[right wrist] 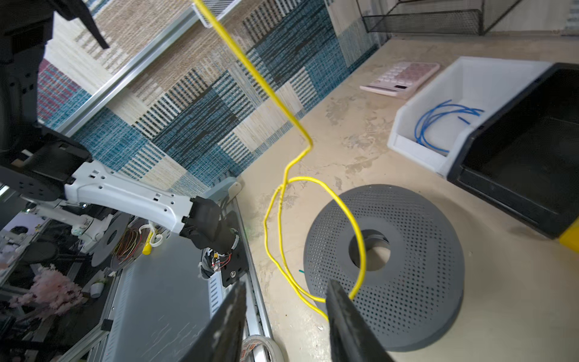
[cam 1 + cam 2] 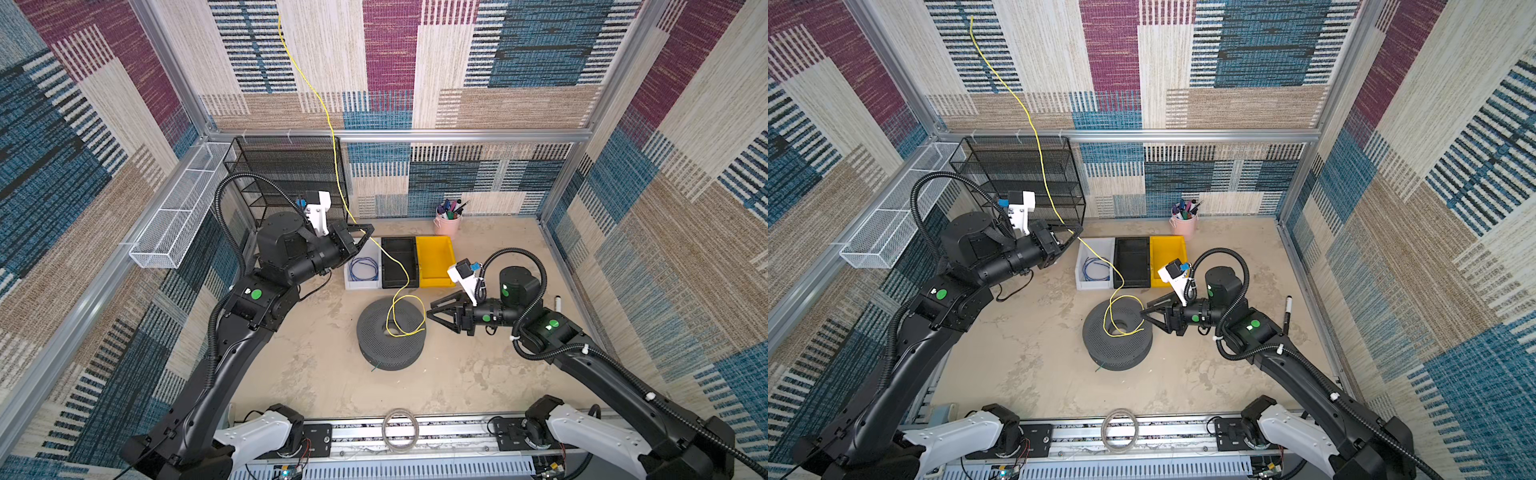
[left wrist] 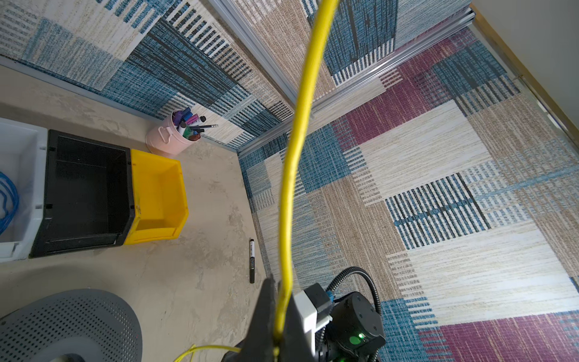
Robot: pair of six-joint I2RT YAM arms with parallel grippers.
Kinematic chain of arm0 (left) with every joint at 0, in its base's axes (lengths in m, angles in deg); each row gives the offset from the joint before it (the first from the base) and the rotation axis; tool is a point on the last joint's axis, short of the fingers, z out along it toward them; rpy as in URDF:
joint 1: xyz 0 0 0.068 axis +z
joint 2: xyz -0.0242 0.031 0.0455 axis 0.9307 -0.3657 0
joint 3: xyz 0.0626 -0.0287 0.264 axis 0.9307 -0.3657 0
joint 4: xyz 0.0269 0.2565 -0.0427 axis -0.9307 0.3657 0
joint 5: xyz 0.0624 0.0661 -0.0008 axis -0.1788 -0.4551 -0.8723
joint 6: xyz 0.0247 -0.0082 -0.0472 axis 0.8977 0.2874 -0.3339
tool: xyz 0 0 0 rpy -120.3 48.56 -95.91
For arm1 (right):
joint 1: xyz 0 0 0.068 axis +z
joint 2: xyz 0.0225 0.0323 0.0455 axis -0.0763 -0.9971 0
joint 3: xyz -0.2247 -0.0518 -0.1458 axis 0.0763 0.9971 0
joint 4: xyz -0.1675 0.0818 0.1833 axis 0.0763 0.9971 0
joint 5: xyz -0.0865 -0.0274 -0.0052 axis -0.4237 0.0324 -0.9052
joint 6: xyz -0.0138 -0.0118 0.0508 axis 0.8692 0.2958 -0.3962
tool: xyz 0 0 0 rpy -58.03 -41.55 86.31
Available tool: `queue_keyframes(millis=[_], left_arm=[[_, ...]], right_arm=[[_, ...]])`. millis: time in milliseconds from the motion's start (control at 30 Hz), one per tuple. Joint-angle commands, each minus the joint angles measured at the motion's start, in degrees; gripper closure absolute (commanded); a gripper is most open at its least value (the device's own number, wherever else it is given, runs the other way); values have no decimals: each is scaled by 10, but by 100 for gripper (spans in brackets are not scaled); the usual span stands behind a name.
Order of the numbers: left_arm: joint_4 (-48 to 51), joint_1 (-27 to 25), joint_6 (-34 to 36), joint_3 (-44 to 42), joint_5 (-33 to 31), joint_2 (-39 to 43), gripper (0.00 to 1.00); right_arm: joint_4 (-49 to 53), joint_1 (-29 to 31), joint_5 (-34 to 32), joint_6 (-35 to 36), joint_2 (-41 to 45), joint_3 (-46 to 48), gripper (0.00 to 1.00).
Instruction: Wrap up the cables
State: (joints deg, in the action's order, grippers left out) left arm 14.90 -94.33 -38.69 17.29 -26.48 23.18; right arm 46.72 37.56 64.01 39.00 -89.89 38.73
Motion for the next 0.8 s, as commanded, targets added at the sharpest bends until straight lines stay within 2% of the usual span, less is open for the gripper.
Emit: queue_keyframes(millis=[0, 167, 367, 567, 767], left_arm=[[41, 0, 18, 19, -37, -5, 100], [80, 0, 14, 37, -67, -18, 100], [121, 1, 11, 62, -83, -37, 100], [117, 1, 9, 68, -85, -37, 100], [116, 1, 11, 68, -87, -33, 100]], right_arm=[[-48, 38, -27, -4, -8, -11, 55], [-75, 118, -84, 10, -50, -24, 50], [-42, 209, -168, 65, -144, -89, 49], [-24, 234, -221, 92, -202, -119, 51], [-14, 235, -267, 95, -207, -116, 54]])
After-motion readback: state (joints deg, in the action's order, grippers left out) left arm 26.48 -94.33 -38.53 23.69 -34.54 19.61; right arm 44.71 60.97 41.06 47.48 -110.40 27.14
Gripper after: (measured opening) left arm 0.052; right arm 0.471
